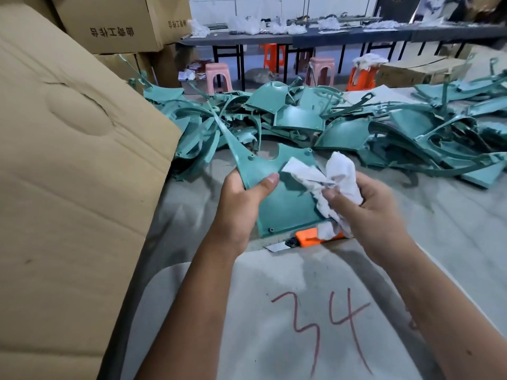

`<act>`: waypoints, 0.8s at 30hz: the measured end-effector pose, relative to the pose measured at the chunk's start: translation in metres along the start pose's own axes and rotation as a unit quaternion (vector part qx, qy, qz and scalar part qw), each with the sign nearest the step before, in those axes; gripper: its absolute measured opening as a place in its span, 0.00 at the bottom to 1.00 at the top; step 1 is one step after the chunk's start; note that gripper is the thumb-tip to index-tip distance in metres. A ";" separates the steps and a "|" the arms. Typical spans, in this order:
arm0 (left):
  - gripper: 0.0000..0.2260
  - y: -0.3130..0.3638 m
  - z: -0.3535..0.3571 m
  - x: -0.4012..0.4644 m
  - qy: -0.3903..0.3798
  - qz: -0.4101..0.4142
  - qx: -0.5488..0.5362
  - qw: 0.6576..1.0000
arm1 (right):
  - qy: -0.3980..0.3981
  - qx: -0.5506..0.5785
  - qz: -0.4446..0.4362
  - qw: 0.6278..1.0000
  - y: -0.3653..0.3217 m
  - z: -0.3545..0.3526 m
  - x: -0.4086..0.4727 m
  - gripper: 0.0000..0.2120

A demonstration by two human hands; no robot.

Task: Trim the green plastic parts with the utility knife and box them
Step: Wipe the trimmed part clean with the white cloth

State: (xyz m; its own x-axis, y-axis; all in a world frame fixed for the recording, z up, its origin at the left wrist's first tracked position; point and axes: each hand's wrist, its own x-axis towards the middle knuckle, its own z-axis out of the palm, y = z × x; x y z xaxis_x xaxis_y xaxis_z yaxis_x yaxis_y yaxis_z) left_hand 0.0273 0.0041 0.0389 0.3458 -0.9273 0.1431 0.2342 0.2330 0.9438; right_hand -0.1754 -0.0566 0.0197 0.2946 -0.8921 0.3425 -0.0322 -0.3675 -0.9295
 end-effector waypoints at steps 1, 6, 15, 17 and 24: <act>0.07 0.000 0.000 0.001 -0.005 -0.010 -0.008 1.000 | 0.023 -0.001 0.007 1.000 0.000 0.001 -0.001 0.07; 0.09 0.000 0.009 -0.004 -0.042 0.024 0.028 0.998 | 0.189 -0.077 -0.006 0.979 0.003 0.006 0.001 0.12; 0.08 -0.011 0.019 -0.005 0.102 0.160 0.198 0.962 | 0.178 -0.227 -0.279 0.916 -0.012 0.024 -0.012 0.16; 0.08 -0.013 0.017 -0.004 0.109 0.150 0.193 0.964 | 0.167 -0.211 -0.287 0.920 -0.011 0.028 -0.014 0.14; 0.08 -0.009 0.010 -0.001 0.079 0.139 0.131 0.978 | 0.218 -0.151 -0.165 0.950 -0.009 0.004 -0.006 0.11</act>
State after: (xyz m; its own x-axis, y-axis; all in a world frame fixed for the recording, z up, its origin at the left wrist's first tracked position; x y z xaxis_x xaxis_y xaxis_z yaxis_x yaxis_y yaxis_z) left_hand 0.0163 -0.0004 0.0330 0.5035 -0.7773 0.3771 -0.1225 0.3678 0.9218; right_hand -0.1726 -0.0472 0.0255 -0.0843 -0.7148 0.6942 -0.2981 -0.6467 -0.7021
